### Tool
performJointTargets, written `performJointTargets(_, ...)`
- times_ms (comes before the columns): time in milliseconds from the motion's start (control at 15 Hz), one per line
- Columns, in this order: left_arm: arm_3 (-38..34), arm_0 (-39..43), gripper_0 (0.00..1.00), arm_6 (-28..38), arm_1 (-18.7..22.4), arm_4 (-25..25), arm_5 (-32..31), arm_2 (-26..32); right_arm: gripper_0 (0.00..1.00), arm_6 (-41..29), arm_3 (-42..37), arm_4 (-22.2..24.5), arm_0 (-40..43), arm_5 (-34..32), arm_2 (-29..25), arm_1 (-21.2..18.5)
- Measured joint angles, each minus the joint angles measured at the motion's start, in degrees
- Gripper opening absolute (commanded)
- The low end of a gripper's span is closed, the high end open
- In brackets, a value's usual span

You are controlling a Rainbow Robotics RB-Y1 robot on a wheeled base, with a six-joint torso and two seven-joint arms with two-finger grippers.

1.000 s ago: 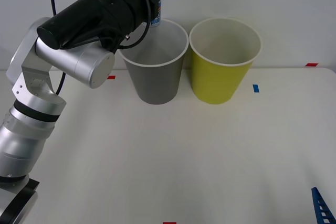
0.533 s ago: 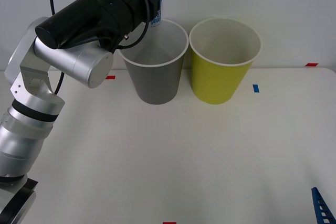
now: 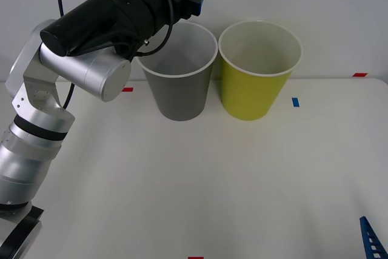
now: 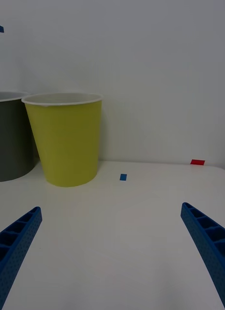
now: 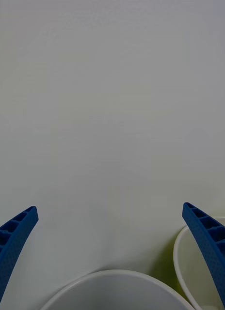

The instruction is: Put cans in the gray bin and PET bottles in the light green bin.

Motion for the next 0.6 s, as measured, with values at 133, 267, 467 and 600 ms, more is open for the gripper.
performJointTargets(133,0.0,0.0,1.00,0.3,0.1,0.5,-0.5,0.0,1.00,0.0,0.0,0.0,0.0,0.0,0.0,0.0)
performJointTargets(267,-0.1,0.1,1.00,0.3,0.5,1.0,-1.2,0.0,1.00,0.0,0.0,0.0,0.0,0.0,0.0,0.0)
performJointTargets(467,-1.6,1.8,1.00,0.2,2.9,1.4,-1.7,0.1,1.00,0.0,0.0,0.0,0.0,0.0,0.0,0.0)
performJointTargets(600,-5.8,6.2,1.00,0.1,4.3,1.4,-2.3,1.2,1.00,0.0,0.0,0.0,0.0,0.0,0.0,0.0)
